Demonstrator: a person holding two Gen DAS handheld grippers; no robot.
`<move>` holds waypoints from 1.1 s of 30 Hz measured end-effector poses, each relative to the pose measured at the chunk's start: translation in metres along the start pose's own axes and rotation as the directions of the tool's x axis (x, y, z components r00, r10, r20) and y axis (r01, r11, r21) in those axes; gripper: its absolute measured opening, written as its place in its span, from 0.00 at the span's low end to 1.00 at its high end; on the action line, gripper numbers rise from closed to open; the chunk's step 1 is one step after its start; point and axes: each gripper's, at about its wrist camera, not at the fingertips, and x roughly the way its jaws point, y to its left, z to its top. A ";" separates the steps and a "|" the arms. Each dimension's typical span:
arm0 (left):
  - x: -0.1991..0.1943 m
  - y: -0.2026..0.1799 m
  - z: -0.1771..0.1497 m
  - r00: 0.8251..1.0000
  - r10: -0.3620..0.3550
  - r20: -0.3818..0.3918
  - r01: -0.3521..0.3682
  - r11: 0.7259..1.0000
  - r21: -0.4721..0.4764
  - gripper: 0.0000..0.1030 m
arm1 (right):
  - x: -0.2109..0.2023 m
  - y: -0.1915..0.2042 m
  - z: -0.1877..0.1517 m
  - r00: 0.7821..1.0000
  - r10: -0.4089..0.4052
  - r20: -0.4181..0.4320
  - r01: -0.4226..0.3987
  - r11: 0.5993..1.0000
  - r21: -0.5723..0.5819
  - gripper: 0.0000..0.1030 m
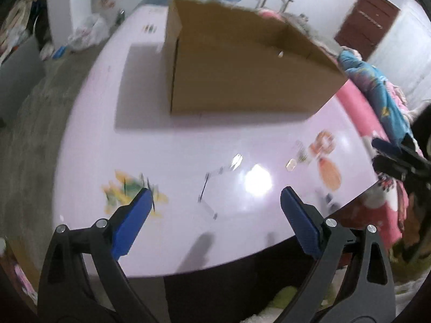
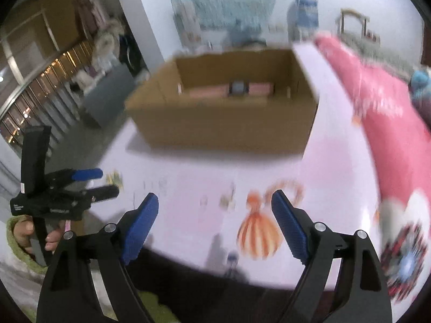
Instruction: Organize jewelry
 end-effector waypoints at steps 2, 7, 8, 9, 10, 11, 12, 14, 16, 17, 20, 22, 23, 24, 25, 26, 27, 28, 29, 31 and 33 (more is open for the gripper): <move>0.013 0.004 -0.011 1.000 0.020 -0.015 -0.020 1.000 -0.016 0.90 | 0.011 0.000 -0.014 0.999 -0.031 -0.039 0.032 0.999 0.021 0.81; 0.033 0.000 -0.023 0.987 0.163 0.008 -0.164 0.985 0.061 0.91 | 0.037 -0.007 -0.034 0.987 -0.110 -0.115 0.119 0.990 0.075 0.81; 0.035 -0.004 -0.023 0.982 0.190 0.011 -0.190 0.978 0.081 0.91 | 0.040 -0.008 -0.036 0.985 -0.125 -0.122 0.134 0.988 0.076 0.81; 0.036 -0.005 -0.023 0.979 0.202 0.012 -0.202 0.975 0.091 0.92 | 0.043 -0.010 -0.036 0.982 -0.143 -0.128 0.153 0.986 0.073 0.81; 0.038 -0.007 -0.025 0.976 0.219 0.013 -0.219 0.970 0.103 0.92 | 0.044 -0.010 -0.038 0.979 -0.158 -0.128 0.167 0.984 0.067 0.81; 0.039 -0.009 -0.025 0.972 0.233 0.017 -0.234 0.966 0.109 0.92 | 0.045 -0.011 -0.042 0.977 -0.169 -0.129 0.178 0.982 0.064 0.81; 0.037 -0.008 -0.026 0.972 0.232 0.023 -0.233 0.967 0.100 0.92 | 0.047 -0.012 -0.043 0.975 -0.181 -0.131 0.191 0.980 0.062 0.81; 0.036 -0.008 -0.026 0.971 0.238 0.028 -0.240 0.966 0.092 0.92 | 0.051 -0.014 -0.044 0.972 -0.192 -0.138 0.202 0.977 0.067 0.81; 0.036 -0.009 -0.026 0.970 0.240 0.028 -0.241 0.966 0.088 0.92 | 0.057 -0.017 -0.047 0.969 -0.195 -0.155 0.208 0.975 0.077 0.81; 0.036 -0.009 -0.025 0.970 0.240 0.028 -0.242 0.966 0.088 0.92 | 0.058 -0.017 -0.047 0.968 -0.198 -0.155 0.211 0.975 0.073 0.82; 0.036 -0.012 -0.025 0.970 0.241 0.026 -0.242 0.966 0.089 0.92 | 0.060 -0.014 -0.047 0.964 -0.218 -0.151 0.227 0.973 0.048 0.84; 0.036 -0.013 -0.024 0.970 0.242 0.020 -0.243 0.966 0.087 0.92 | 0.061 -0.012 -0.048 0.964 -0.221 -0.150 0.230 0.972 0.041 0.86; 0.036 -0.013 -0.025 0.970 0.242 0.018 -0.243 0.966 0.087 0.92 | 0.061 -0.011 -0.048 0.963 -0.224 -0.150 0.232 0.972 0.039 0.86; 0.037 -0.012 -0.025 0.970 0.242 0.017 -0.243 0.966 0.087 0.92 | 0.062 -0.010 -0.049 0.962 -0.228 -0.150 0.235 0.971 0.034 0.87; 0.035 -0.014 -0.027 0.970 0.243 0.018 -0.244 0.966 0.087 0.92 | 0.062 -0.009 -0.050 0.961 -0.230 -0.151 0.237 0.971 0.030 0.88; 0.035 -0.015 -0.027 0.969 0.245 0.018 -0.245 0.966 0.086 0.92 | 0.063 -0.008 -0.050 0.961 -0.232 -0.151 0.239 0.971 0.026 0.89; 0.036 -0.013 -0.026 0.969 0.245 0.018 -0.246 0.966 0.085 0.93 | 0.064 -0.007 -0.050 0.960 -0.235 -0.152 0.241 0.970 0.024 0.89; 0.037 -0.014 -0.026 0.969 0.246 0.018 -0.247 0.965 0.084 0.93 | 0.064 -0.007 -0.050 0.960 -0.235 -0.152 0.241 0.970 0.024 0.90; 0.037 -0.013 -0.026 0.969 0.247 0.017 -0.247 0.965 0.083 0.93 | 0.064 -0.007 -0.050 0.960 -0.233 -0.153 0.239 0.971 0.024 0.90; 0.038 -0.013 -0.025 0.969 0.249 0.012 -0.249 0.965 0.080 0.93 | 0.064 -0.008 -0.049 0.963 -0.222 -0.153 0.230 0.972 0.037 0.90; 0.038 -0.013 -0.025 0.968 0.249 0.009 -0.249 0.965 0.079 0.93 | 0.061 -0.009 -0.050 0.968 -0.201 -0.149 0.212 0.975 0.062 0.91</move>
